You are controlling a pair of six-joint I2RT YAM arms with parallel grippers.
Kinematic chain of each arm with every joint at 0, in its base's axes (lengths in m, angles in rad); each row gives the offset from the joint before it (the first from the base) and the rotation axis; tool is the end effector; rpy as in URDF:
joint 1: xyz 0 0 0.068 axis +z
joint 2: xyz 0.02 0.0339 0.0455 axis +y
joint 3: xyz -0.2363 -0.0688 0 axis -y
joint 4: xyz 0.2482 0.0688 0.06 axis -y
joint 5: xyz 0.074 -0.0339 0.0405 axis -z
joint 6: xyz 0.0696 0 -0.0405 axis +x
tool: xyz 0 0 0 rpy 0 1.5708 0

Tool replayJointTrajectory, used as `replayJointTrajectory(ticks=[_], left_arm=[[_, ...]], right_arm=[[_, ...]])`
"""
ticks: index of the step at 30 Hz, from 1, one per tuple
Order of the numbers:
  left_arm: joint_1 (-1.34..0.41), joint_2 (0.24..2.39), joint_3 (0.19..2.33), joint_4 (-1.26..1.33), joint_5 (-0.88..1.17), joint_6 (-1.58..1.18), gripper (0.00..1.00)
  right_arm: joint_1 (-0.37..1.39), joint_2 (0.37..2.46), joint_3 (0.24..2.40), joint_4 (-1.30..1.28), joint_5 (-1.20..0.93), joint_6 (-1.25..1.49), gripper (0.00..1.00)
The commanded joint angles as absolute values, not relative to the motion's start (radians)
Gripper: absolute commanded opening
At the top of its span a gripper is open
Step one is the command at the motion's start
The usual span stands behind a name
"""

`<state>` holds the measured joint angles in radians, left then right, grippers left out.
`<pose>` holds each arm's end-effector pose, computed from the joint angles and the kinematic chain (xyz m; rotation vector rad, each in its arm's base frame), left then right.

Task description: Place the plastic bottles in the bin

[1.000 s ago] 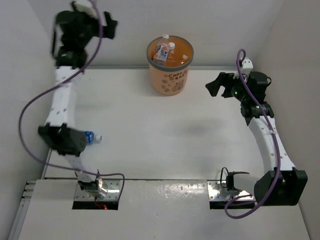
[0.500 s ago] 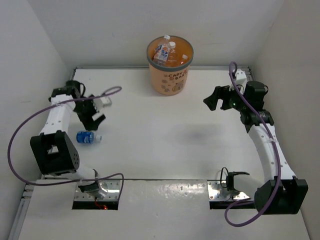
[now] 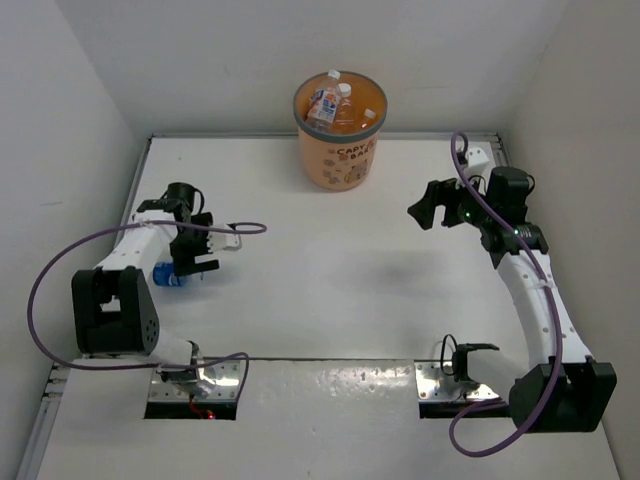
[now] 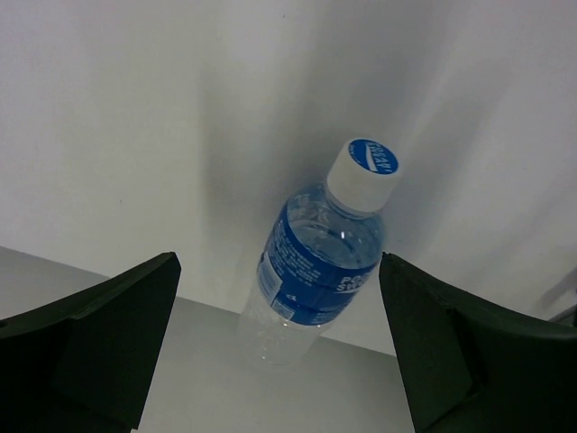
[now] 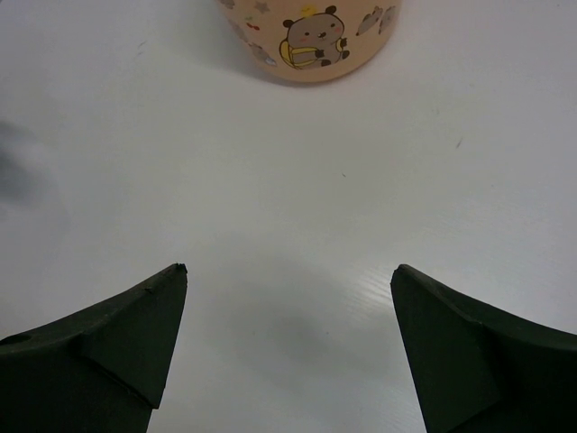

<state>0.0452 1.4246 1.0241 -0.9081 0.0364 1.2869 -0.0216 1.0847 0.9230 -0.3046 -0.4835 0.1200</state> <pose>0.2746 0.0099 0.1671 1.6966 2.3602 0.1952 0.2860 0.0262 0.2807 -0.1616 2.0166 0.5532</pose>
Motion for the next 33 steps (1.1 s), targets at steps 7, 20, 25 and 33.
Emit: replayJointTrajectory(ticks=[7,20,25,33], left_arm=[[0.069,1.574,1.086,-0.9,-0.107,1.405,0.99],[0.143,1.736,1.054,-0.847,-0.144,1.405,0.99],[0.143,1.785,1.086,-0.822,-0.155,1.374,0.77],[0.051,1.798,1.239,-0.942,-0.06,1.286,0.33]], right_arm=[[-0.015,1.097,0.93,-0.318,-0.489,0.08,0.93],[-0.015,1.123,0.94,-0.325,-0.483,0.075,0.93],[-0.015,1.12,0.936,-0.327,-0.483,0.077,0.92],[-0.017,1.103,0.933,-0.328,-0.479,0.072,0.87]])
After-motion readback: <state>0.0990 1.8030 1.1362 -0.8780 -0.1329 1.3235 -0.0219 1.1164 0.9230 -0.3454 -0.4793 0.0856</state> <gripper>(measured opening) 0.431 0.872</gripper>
